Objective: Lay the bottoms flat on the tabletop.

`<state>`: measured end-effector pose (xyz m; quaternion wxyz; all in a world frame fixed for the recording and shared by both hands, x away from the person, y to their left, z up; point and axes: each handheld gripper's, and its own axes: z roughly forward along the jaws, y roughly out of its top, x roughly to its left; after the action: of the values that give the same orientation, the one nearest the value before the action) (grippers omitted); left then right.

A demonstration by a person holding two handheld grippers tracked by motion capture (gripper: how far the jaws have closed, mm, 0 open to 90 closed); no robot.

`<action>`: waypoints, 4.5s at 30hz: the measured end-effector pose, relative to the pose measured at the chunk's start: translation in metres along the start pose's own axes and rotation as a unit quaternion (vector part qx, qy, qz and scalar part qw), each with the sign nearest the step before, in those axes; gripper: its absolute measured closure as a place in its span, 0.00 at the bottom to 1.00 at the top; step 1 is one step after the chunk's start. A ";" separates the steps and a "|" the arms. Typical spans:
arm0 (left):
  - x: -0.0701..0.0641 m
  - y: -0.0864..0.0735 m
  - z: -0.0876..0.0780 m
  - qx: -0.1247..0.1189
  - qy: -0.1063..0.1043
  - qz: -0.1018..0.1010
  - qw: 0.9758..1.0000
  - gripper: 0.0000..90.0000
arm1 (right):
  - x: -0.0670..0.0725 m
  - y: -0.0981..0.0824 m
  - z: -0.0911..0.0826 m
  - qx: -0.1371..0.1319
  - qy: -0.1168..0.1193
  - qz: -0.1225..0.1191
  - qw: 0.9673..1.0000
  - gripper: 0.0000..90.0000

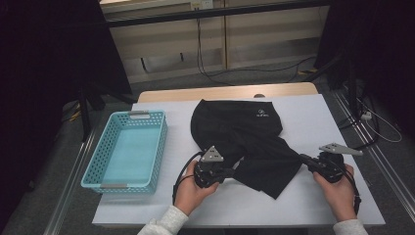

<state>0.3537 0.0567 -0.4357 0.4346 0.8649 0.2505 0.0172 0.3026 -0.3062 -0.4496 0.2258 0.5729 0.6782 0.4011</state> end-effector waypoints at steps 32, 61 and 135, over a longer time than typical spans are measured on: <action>0.011 0.008 -0.001 -0.021 0.006 -0.003 1.000 0.99 | 0.065 -0.020 -0.001 0.090 0.058 -0.124 0.986 0.90; 0.023 -0.008 0.017 -0.005 0.023 -0.040 0.999 0.99 | 0.034 -0.007 0.005 0.042 0.042 -0.051 0.997 0.84; 0.010 0.019 0.010 -0.018 0.010 -0.009 1.000 1.00 | 0.054 -0.035 -0.021 0.074 0.019 -0.048 0.996 0.58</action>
<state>0.3727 0.0438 -0.4296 0.4478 0.8544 0.2624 0.0265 0.2523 -0.2615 -0.4576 0.1893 0.5470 0.7368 0.3495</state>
